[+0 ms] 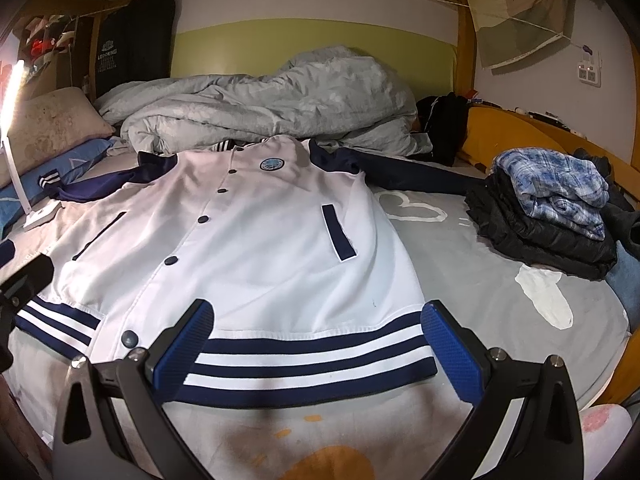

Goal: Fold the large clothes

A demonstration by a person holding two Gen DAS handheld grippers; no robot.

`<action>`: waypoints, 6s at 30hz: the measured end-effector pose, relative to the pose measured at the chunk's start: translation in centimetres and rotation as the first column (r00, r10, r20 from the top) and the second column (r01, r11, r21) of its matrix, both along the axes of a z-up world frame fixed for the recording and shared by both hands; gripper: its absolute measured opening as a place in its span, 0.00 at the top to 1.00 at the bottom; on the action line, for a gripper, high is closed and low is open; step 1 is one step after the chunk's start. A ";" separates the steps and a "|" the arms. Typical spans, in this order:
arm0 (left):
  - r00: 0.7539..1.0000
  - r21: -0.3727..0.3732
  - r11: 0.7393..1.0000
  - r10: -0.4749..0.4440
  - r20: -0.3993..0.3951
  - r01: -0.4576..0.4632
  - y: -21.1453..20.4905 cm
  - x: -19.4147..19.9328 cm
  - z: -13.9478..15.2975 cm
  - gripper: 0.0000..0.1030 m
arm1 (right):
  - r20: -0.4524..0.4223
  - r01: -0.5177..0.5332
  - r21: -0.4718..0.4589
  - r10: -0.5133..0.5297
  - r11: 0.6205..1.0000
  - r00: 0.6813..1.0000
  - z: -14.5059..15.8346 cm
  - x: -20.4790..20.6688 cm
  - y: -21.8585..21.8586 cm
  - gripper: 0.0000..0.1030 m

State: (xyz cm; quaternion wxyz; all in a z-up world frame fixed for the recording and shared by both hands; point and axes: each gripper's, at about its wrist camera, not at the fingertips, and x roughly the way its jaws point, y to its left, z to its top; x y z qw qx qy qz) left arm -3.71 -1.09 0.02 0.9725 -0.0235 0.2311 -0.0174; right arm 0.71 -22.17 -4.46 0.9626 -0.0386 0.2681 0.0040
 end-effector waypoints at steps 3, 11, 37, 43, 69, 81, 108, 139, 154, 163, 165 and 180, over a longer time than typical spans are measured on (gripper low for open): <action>1.000 0.012 1.000 0.013 -0.004 -0.013 0.0 0.1 -0.2 0.00 | -0.004 -0.006 -0.004 0.006 1.000 1.000 0.0 0.0 0.0 0.00; 0.999 0.044 0.999 -0.011 0.030 0.010 -0.6 -0.4 -0.1 0.00 | 0.003 -0.048 -0.008 0.048 0.999 0.999 0.3 -0.2 0.4 0.00; 0.995 0.083 0.997 0.003 0.098 -0.011 -1.1 -1.4 0.3 0.00 | 0.034 -0.018 -0.001 0.018 1.000 0.999 0.4 -0.8 0.0 0.00; 0.997 0.093 0.996 -0.012 0.070 0.005 -1.1 -0.9 -0.1 0.00 | 0.029 -0.022 -0.007 0.023 1.000 0.999 0.3 -0.7 -0.1 0.00; 0.999 0.135 0.990 0.025 0.028 -0.029 2.1 -0.8 -0.9 0.00 | 0.011 -0.061 -0.064 0.062 0.996 0.998 -0.1 0.2 0.3 0.00; 0.999 0.117 0.993 0.012 -0.038 -0.007 2.0 0.4 -1.6 0.00 | -0.104 -0.253 -0.169 0.238 0.953 0.966 -2.4 -0.1 2.5 0.00; 0.866 0.246 0.928 -0.134 -0.482 0.281 -2.4 2.9 -9.3 0.00 | -0.287 -0.230 -0.271 0.149 0.935 0.946 -6.1 3.5 1.3 0.00; 0.906 0.134 0.935 0.352 -0.236 -0.328 12.3 6.0 -5.8 0.96 | -0.024 0.120 -0.218 -0.129 0.969 0.991 -3.5 4.6 -3.5 0.91; 0.942 0.172 0.933 0.330 -0.052 -0.318 10.7 -1.1 0.7 0.89 | 0.115 0.200 -0.125 -0.186 0.972 0.976 2.1 -3.4 -5.7 0.93; 0.916 0.285 0.932 0.302 -0.264 -0.225 13.2 8.7 -0.5 0.54 | -0.137 0.102 -0.083 -0.112 0.991 0.984 2.7 7.3 -7.6 0.93; 0.906 0.306 0.935 0.276 -0.321 -0.177 14.1 12.2 -1.2 0.50 | -0.176 0.076 -0.121 -0.096 0.990 0.980 2.5 11.3 -7.0 0.93; 0.899 -0.142 0.990 -0.071 -0.433 0.009 17.5 17.9 -4.6 0.13 | -0.248 -0.125 0.037 0.131 0.991 0.960 -0.5 19.2 -6.1 0.23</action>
